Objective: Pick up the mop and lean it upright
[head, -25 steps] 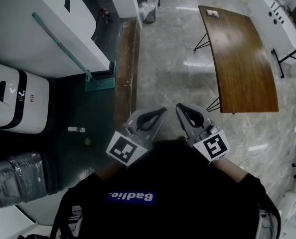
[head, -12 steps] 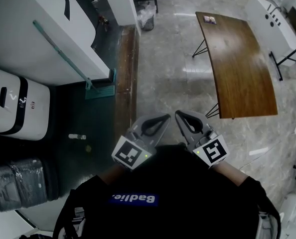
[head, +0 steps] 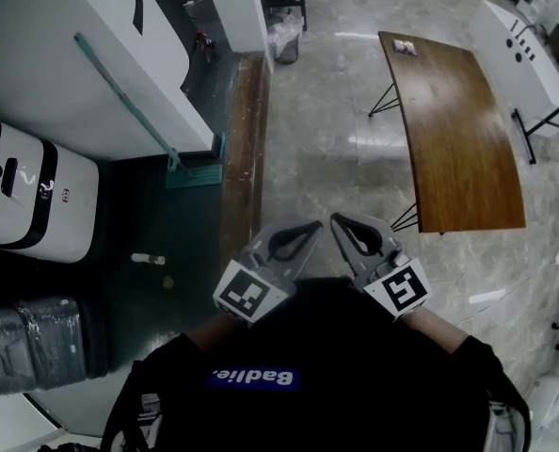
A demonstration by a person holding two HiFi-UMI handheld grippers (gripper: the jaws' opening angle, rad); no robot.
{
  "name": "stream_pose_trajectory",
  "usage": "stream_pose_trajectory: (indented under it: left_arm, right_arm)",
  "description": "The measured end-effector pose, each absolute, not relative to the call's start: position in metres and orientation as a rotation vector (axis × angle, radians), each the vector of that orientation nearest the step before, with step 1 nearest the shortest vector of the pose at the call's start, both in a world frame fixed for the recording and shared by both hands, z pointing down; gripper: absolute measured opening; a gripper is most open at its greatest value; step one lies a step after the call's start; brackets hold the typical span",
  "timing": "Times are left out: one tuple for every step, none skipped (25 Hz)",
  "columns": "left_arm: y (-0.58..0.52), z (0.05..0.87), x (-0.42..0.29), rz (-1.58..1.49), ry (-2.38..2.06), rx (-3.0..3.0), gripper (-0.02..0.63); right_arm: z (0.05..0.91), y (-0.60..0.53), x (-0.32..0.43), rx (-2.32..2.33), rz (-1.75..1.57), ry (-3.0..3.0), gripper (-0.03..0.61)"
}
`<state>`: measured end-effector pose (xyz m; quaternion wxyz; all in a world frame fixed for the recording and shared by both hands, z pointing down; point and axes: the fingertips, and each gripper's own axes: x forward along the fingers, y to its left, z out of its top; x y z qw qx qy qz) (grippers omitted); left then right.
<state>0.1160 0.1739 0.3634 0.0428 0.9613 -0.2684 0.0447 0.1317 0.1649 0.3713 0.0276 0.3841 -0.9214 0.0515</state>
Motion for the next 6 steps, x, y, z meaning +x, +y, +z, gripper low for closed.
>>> stream_pose_trajectory:
  left_arm:
    - [0.1740,0.3624,0.1150,0.137,-0.820,2.940,0.020]
    - [0.1743,0.3622,0.1142,0.137,-0.820,2.939,0.020]
    - [0.1748,0.3626,0.1135,0.137,-0.819,2.938,0.020]
    - [0.1755,0.3635,0.1127,0.138,-0.819,2.937,0.020]
    - [0.1761,0.3645,0.1120,0.138,-0.818,2.935,0.020]
    - [0.1768,0.3656,0.1113,0.139,-0.817,2.934,0.020]
  right_arm:
    - [0.3708,0.1648,0.1305,1.184,0.158,-2.846,0.002]
    - [0.3706,0.1649,0.1295,1.182,0.158,-2.846,0.002]
    - [0.3709,0.1653,0.1285,1.178,0.159,-2.845,0.002]
    - [0.3714,0.1658,0.1276,1.174,0.159,-2.844,0.002]
    - [0.3720,0.1663,0.1266,1.170,0.159,-2.844,0.002]
    - [0.3726,0.1669,0.1257,1.165,0.158,-2.844,0.002]
